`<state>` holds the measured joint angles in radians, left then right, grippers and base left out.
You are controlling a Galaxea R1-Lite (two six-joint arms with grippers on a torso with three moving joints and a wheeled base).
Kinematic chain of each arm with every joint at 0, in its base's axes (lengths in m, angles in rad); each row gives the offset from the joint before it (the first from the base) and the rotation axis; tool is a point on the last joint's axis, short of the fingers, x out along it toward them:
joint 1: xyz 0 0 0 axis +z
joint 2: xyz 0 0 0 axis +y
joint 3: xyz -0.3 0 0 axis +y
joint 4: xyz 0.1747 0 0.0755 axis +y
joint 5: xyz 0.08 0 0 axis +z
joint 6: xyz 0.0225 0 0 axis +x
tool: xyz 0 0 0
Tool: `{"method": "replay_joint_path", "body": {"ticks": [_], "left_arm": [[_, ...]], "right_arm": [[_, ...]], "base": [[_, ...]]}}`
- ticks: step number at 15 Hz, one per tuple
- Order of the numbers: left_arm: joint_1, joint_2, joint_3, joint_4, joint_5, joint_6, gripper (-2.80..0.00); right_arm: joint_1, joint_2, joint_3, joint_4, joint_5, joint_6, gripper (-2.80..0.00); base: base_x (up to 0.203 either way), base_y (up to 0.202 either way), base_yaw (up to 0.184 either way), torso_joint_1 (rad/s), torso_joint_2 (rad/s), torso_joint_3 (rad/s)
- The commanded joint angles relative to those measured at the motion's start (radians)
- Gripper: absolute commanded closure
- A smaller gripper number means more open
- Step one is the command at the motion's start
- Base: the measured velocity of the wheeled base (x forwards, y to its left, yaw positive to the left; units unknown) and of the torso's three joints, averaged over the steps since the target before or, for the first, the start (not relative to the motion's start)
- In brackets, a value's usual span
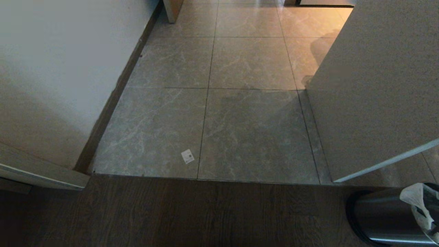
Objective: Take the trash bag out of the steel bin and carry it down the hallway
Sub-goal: Pick up the trash bag
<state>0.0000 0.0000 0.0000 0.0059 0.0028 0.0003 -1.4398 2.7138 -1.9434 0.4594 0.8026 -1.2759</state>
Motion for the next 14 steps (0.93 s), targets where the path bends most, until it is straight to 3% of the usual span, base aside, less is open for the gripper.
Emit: {"method": "replay_joint_path", "body": {"ticks": [1,6,7,14], "left_arm": [[0.000,0.000,0.000,0.000,0.000,0.000,0.00],[0.000,0.000,0.000,0.000,0.000,0.000,0.00],[0.000,0.000,0.000,0.000,0.000,0.000,0.00],[0.000,0.000,0.000,0.000,0.000,0.000,0.00]], "right_arm": [[0.001,-0.002,-0.002,0.004,0.004,-0.005,0.00],[0.004,-0.003,0.000,0.012,-0.025,-0.008,0.00],[0.004,-0.003,0.000,0.013,-0.026,-0.011,-2.80],[0.004,-0.010,0.002,0.017,-0.028,-0.006,-2.80]], "base": [[0.000,0.000,0.000,0.000,0.00,0.000],[0.000,0.000,0.000,0.000,0.00,0.000],[0.000,0.000,0.000,0.000,0.00,0.000],[0.000,0.000,0.000,0.000,0.00,0.000]]}}
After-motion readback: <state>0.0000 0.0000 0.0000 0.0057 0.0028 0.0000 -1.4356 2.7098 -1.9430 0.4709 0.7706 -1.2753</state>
